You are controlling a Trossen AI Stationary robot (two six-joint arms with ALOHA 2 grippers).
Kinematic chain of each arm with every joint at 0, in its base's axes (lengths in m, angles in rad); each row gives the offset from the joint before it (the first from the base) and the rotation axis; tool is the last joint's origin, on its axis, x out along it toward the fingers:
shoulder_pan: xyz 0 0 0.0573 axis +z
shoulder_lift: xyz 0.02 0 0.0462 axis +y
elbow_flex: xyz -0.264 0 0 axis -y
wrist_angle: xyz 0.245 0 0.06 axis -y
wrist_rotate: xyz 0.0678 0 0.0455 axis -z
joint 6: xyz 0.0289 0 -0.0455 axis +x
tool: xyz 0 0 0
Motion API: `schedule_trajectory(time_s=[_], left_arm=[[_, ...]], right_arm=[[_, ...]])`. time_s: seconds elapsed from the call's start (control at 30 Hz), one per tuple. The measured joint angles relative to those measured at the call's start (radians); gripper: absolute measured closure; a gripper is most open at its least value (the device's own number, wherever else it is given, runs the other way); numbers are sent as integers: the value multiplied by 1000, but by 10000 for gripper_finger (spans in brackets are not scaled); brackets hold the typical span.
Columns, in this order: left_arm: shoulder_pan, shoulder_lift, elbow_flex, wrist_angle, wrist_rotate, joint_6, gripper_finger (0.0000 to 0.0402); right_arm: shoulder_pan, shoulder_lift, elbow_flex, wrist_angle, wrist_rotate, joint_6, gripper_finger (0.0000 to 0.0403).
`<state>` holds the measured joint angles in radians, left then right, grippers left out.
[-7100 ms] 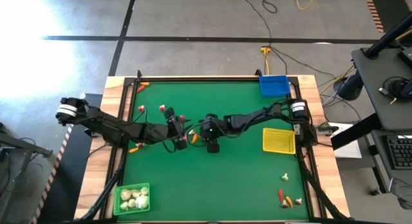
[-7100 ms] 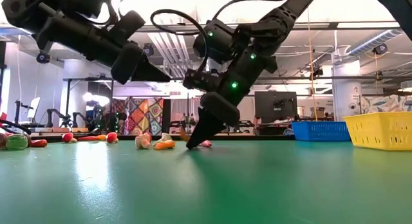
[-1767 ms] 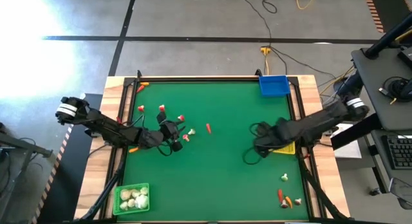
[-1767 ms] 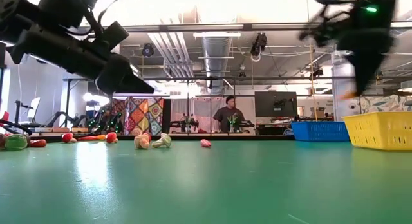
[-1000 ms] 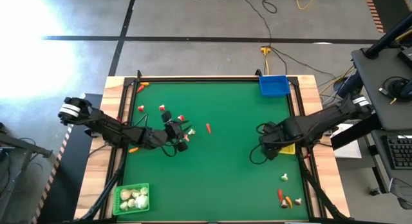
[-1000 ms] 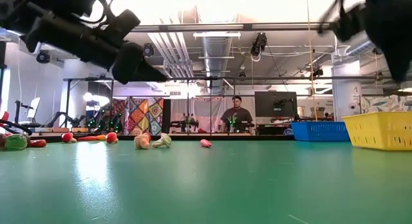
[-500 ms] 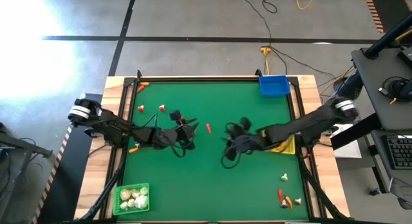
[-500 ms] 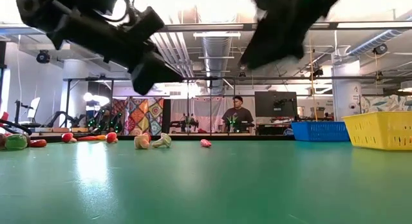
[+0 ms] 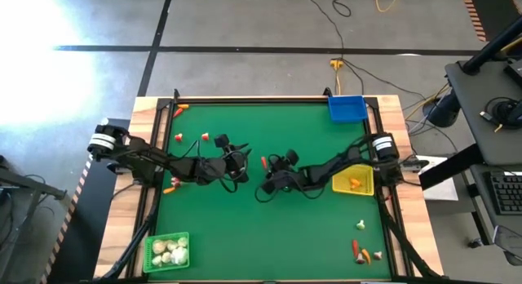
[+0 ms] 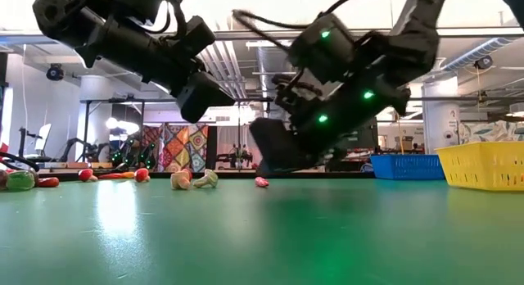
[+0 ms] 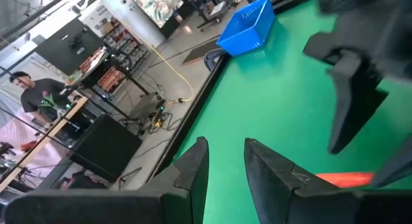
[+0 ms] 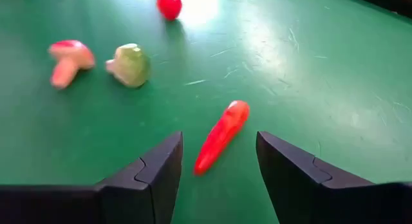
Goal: Sort produce into baskets
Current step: Put the red chili into the yellow bin
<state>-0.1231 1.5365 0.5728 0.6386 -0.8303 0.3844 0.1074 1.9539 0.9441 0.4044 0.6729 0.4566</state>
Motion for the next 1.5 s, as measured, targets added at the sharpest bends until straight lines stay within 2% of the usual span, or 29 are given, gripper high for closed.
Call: schedule_trajectory(time_s=[0.3, 0.67, 0.77, 0.9, 1.03, 1.13, 1.3, 1.4, 1.5], left_arm=[[10, 0, -2, 9, 3, -23, 318], [9, 0, -13, 14, 3, -47, 318], [9, 0, -13, 13, 3, -53, 318], [8, 0, -26, -2, 2, -67, 318], [8, 0, -27, -55, 2, -109, 318], [8, 0, -28, -81, 2, -164, 318], [8, 0, -28, -80, 3, -256, 318], [8, 0, -28, -80, 3, -270, 318], [8, 0, -28, -80, 4, -274, 318]], right_arm=[[-29, 73, 89, -30, 0, -9, 246], [-32, 74, 178, -243, -46, -14, 350], [-32, 56, 208, -351, -54, -14, 369], [-1, -56, 247, -617, -71, 46, 376], [87, -212, 249, -963, -46, 257, 374], [172, -317, 241, -1263, -50, 525, 374], [297, -456, 217, -1669, -157, 978, 374], [345, -509, 177, -1795, -231, 1169, 374], [359, -544, 94, -1772, -313, 1236, 374]])
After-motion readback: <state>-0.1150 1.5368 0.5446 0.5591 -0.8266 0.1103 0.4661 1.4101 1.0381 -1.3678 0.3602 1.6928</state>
